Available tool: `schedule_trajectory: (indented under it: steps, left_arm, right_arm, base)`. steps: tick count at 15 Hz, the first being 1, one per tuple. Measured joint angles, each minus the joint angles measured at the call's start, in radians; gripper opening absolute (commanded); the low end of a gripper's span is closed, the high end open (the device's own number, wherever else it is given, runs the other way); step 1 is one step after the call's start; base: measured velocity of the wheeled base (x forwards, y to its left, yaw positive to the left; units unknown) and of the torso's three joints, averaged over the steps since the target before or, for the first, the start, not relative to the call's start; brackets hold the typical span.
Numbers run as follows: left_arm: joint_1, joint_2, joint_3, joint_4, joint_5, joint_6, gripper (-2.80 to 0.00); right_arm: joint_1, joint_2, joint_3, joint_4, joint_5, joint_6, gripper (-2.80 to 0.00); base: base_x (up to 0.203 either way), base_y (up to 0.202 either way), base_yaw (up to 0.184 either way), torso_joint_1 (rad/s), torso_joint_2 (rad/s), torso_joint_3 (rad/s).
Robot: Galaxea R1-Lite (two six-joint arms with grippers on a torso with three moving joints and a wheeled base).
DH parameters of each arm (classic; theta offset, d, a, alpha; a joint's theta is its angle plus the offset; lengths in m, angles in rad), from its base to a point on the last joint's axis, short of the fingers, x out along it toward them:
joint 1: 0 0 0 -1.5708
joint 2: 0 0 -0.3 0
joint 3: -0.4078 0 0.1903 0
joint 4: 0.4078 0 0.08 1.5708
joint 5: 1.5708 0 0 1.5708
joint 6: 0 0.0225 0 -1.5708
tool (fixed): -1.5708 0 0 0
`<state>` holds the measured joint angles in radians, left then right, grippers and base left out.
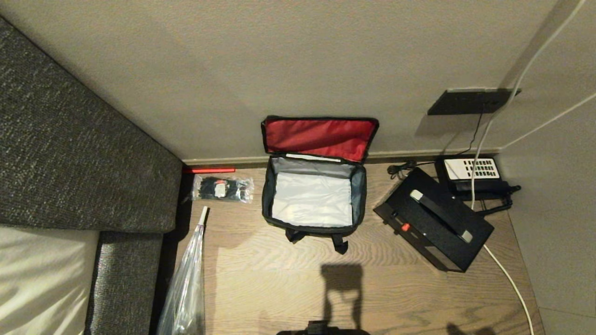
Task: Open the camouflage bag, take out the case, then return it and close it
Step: Grip the handle again
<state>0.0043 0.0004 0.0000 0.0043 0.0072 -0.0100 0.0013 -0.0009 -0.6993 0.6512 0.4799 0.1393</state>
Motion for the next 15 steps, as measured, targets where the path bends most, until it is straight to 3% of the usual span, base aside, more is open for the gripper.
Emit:
schedule_trajectory:
  steps: [2, 3, 6, 8, 11, 15]
  left_arm:
    - [0.0, 0.0, 0.0, 0.0, 0.0, 0.0, -2.8]
    - [0.0, 0.0, 0.0, 0.0, 0.0, 0.0, -2.8]
    - [0.0, 0.0, 0.0, 0.0, 0.0, 0.0, -2.8]
    - [0.0, 0.0, 0.0, 0.0, 0.0, 0.0, -2.8]
    - [0.0, 0.0, 0.0, 0.0, 0.0, 0.0, -2.8]
    - [0.0, 0.0, 0.0, 0.0, 0.0, 0.0, -2.8]
  right_arm:
    - [0.0, 0.012, -0.046, 0.063, 0.096, 0.071, -2.8]
    - [0.0, 0.04, -0.074, 0.068, 0.096, 0.105, -2.8]
    - [0.001, 0.258, -0.147, 0.023, 0.015, 0.187, -2.8]
    - [0.003, 0.487, -0.161, -0.067, -0.055, 0.18, -2.8]
    - [0.004, 0.833, -0.101, -0.292, -0.138, 0.108, -2.8]
    - [-0.001, 1.222, 0.033, -0.758, -0.196, 0.039, -2.8]
  base:
    - [0.0, 0.0, 0.0, 0.0, 0.0, 0.0]
    - [0.0, 0.0, 0.0, 0.0, 0.0, 0.0]
    - [0.0, 0.0, 0.0, 0.0, 0.0, 0.0]
    - [0.0, 0.0, 0.0, 0.0, 0.0, 0.0]
    - [0.0, 0.0, 0.0, 0.0, 0.0, 0.0]
    - [0.0, 0.0, 0.0, 0.0, 0.0, 0.0]
